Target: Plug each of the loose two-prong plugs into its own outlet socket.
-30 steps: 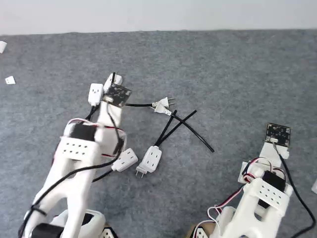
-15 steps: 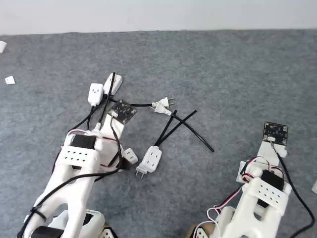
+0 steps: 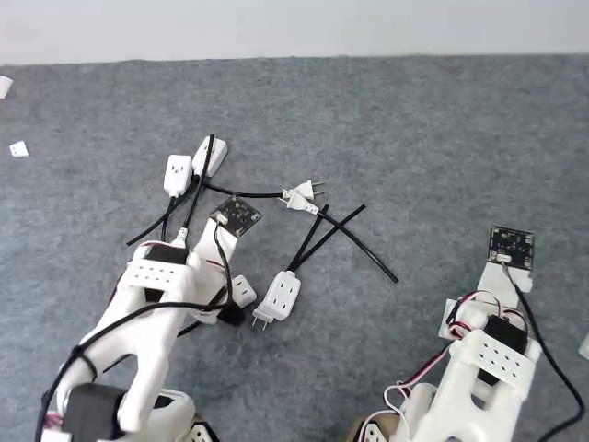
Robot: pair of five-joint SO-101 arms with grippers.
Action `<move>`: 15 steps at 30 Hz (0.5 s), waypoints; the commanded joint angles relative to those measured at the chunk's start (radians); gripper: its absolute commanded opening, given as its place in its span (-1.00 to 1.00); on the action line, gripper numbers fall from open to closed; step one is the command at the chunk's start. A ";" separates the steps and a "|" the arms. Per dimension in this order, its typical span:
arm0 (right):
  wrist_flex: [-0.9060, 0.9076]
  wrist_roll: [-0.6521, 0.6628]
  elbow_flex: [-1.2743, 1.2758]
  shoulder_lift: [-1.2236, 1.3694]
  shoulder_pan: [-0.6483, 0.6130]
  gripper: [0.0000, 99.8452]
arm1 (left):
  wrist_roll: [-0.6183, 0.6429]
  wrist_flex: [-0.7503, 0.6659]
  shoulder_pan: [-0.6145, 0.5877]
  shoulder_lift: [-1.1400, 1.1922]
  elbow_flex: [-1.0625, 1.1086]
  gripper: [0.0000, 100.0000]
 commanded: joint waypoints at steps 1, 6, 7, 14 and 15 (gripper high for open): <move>-0.019 0.011 -0.008 -0.015 -0.010 -0.98 | -0.009 -0.029 0.018 0.028 -0.048 -0.39; -0.021 0.008 -0.008 -0.015 -0.010 -0.98 | -0.009 -0.049 0.058 0.061 -0.050 -0.67; -0.021 0.008 -0.008 -0.015 -0.010 -0.98 | -0.009 -0.049 0.068 0.063 -0.051 -0.75; -0.021 0.009 -0.008 -0.015 -0.012 -0.98 | 0.078 -0.044 0.091 0.064 -0.101 -0.97; -0.021 0.009 -0.008 -0.015 -0.012 -0.98 | 0.149 -0.044 0.087 0.064 -0.110 -0.97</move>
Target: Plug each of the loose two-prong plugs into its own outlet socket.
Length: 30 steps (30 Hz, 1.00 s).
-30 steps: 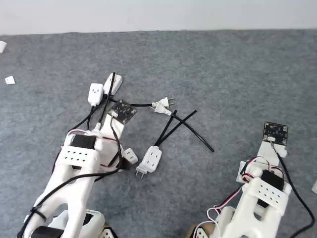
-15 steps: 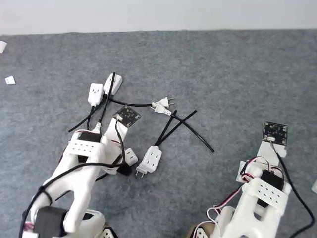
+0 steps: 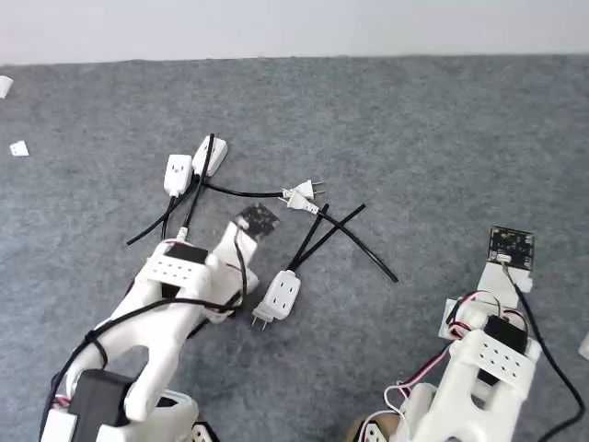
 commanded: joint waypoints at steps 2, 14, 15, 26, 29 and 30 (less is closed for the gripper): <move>-0.021 0.009 -0.008 -0.015 -0.008 -0.98 | 0.288 -0.014 -0.006 0.000 -0.090 -0.97; -0.022 0.009 -0.008 -0.015 -0.010 -0.98 | 0.891 0.230 0.003 0.009 -0.239 -0.97; -0.022 0.009 -0.008 -0.015 -0.010 -0.98 | 0.919 0.232 0.003 0.009 -0.236 -0.97; -0.021 0.009 -0.008 -0.015 -0.010 -0.98 | 0.767 0.026 0.003 0.009 -0.093 -0.94; -0.021 0.009 -0.008 -0.015 -0.010 -0.98 | 0.767 0.028 0.003 0.009 -0.081 -0.75; -0.021 0.009 -0.008 -0.015 -0.010 -0.98 | 0.767 0.028 0.003 0.009 -0.079 -0.68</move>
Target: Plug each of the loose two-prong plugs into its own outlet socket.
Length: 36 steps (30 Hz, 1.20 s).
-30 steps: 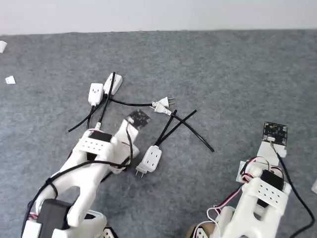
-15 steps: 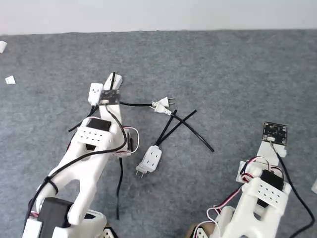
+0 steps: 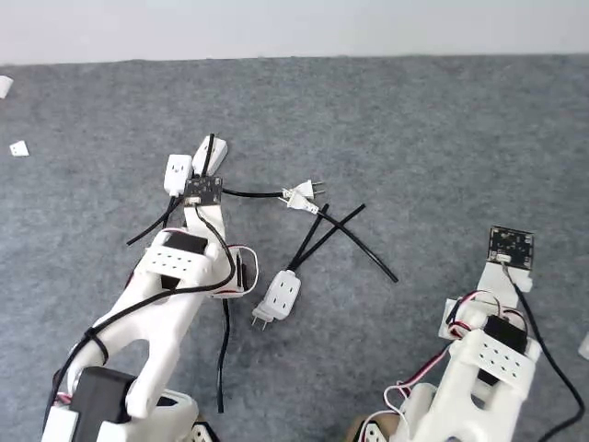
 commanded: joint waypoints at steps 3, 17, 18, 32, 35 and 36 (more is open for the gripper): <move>-0.021 0.009 -0.008 -0.015 -0.010 -0.98 | -0.012 -0.023 0.006 -0.005 -0.004 -0.48; -0.016 0.009 -0.008 -0.018 -0.010 -0.98 | -0.074 0.143 -0.003 -0.069 -0.087 -0.35; -0.015 0.006 -0.008 -0.021 -0.010 -0.98 | -0.084 0.152 -0.003 -0.104 -0.087 -0.35; 0.125 -0.071 -0.121 -0.013 -0.157 -0.98 | -0.087 0.158 -0.244 -0.549 0.096 -0.36; 0.168 -0.117 -0.226 -0.013 -0.197 -0.98 | -0.087 0.072 -0.311 -0.551 0.183 -0.36; 0.191 -0.124 -0.273 -0.012 -0.211 -0.98 | -0.087 0.041 -0.327 -0.551 0.213 -0.36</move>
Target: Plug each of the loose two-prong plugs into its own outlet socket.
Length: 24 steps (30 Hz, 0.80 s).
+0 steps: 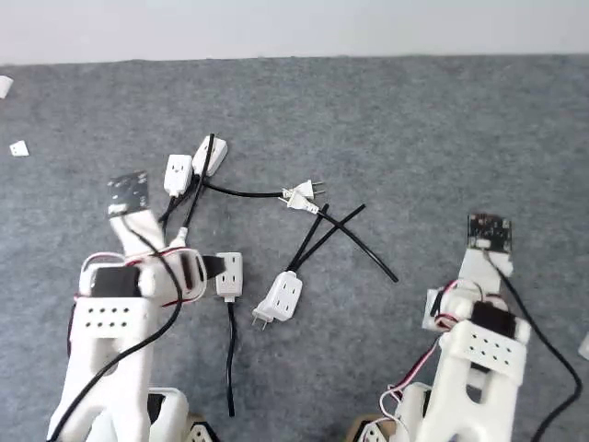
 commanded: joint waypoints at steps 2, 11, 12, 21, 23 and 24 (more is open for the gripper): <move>0.116 -0.054 -0.249 -0.012 -0.090 -0.98 | -0.008 -0.149 -0.092 -0.028 0.094 -0.36; 0.208 -0.112 -0.632 0.335 -0.361 -0.89 | -0.008 -0.341 -0.270 -0.028 0.168 -0.36; 0.205 -0.094 -0.677 0.395 -0.389 -0.89 | -0.008 -0.373 -0.272 -0.028 0.183 -0.36; 0.114 0.018 -0.968 0.858 -0.527 -0.89 | -0.008 -0.470 -0.299 -0.034 0.231 -0.36; 0.087 0.018 -0.999 0.937 -0.526 -0.89 | -0.008 -0.482 -0.311 -0.034 0.231 -0.36; 0.077 0.020 -1.010 0.970 -0.524 -0.89 | -0.008 -0.496 -0.313 -0.032 0.232 -0.36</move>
